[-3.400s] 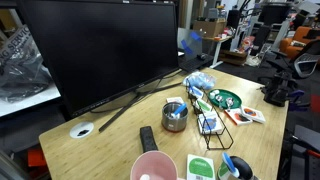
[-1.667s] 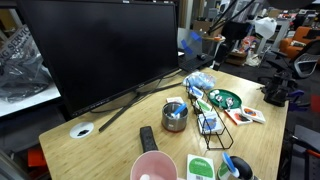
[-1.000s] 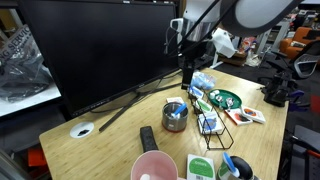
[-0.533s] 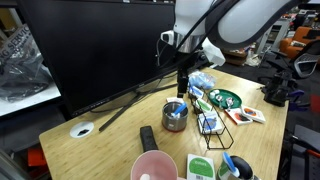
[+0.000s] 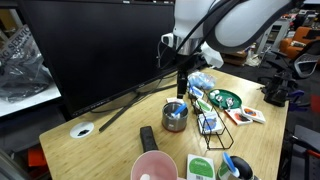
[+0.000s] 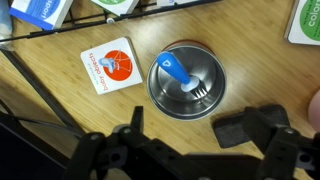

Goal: Move the silver bowl to the edge on the desk

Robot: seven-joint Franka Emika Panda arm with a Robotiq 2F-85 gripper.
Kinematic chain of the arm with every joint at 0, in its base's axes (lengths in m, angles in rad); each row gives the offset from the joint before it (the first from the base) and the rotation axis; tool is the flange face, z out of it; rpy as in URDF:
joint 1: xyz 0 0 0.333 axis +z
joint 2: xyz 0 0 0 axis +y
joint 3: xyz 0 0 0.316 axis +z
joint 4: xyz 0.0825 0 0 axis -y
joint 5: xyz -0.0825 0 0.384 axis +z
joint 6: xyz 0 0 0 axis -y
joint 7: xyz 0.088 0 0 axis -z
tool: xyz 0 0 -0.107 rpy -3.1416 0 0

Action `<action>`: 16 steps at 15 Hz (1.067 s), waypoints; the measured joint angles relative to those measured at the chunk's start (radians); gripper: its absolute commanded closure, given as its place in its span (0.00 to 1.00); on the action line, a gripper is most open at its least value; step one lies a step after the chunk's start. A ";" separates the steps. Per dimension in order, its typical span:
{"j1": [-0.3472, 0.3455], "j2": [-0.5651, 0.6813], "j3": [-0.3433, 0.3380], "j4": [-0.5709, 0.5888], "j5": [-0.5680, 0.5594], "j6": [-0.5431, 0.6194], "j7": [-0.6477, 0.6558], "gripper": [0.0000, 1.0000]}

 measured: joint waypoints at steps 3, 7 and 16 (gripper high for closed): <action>0.000 0.053 -0.008 0.039 -0.006 0.000 -0.005 0.00; -0.008 0.163 -0.014 0.126 -0.005 -0.004 -0.068 0.00; -0.062 0.365 -0.002 0.321 0.043 -0.061 -0.263 0.00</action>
